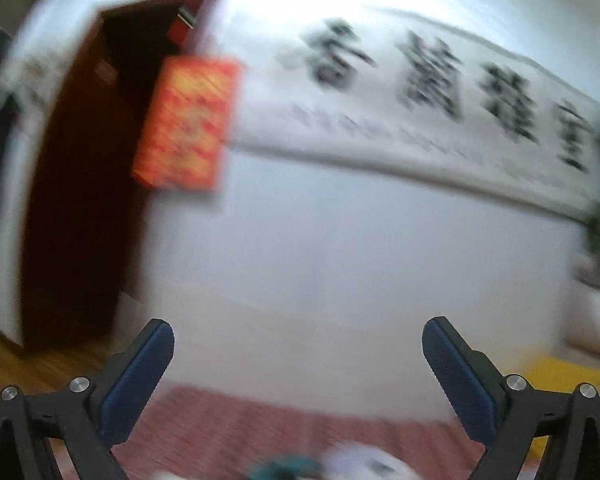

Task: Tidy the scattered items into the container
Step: 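Move both tools back to the pile toward the black glove and blue toy, then grasp the blue figurine with the right tool while the left tool grasps the black glove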

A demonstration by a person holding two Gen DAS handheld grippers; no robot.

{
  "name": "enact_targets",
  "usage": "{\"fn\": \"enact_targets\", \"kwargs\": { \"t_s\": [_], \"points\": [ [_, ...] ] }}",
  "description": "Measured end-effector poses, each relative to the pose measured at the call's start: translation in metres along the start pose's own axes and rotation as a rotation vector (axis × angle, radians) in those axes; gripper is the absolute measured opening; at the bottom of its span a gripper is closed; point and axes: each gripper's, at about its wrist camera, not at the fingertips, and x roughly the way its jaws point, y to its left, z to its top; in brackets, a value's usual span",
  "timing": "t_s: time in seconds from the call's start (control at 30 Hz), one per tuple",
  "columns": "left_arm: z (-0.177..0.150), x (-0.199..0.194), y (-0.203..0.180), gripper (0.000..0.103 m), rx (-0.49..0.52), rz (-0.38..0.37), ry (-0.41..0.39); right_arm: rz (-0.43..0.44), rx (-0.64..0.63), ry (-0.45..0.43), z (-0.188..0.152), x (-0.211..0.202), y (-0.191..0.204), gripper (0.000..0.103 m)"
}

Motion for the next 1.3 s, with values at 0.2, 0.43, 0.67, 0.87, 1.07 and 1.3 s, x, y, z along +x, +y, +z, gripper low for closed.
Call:
{"fn": "enact_targets", "kwargs": {
  "t_s": [0.2,0.43,0.67,0.87,1.07,1.3],
  "points": [
    [-0.045,0.037,0.058,0.103,0.010,0.132,0.142,-0.162,-0.055,0.327,-0.100,0.090,-0.021,0.103],
    [-0.245,0.181,0.051,0.102,0.116,0.128,0.673,-0.554,-0.067,0.841,-0.257,0.190,-0.168,0.103],
    [-0.328,0.271,0.001,0.102,0.254,0.067,0.819,-0.576,-0.298,0.978,-0.310,0.223,-0.228,0.099],
    [-0.351,0.345,0.000,0.102,0.150,0.097,0.965,-0.429,-0.568,1.047,-0.342,0.264,-0.218,0.096],
    [-0.398,0.383,0.003,0.098,0.046,0.042,1.133,-0.343,-0.742,1.216,-0.396,0.290,-0.224,0.081],
    [-0.391,0.378,-0.010,0.010,0.035,-0.087,1.106,-0.287,-0.766,1.317,-0.414,0.286,-0.233,0.051]
  ]
}}
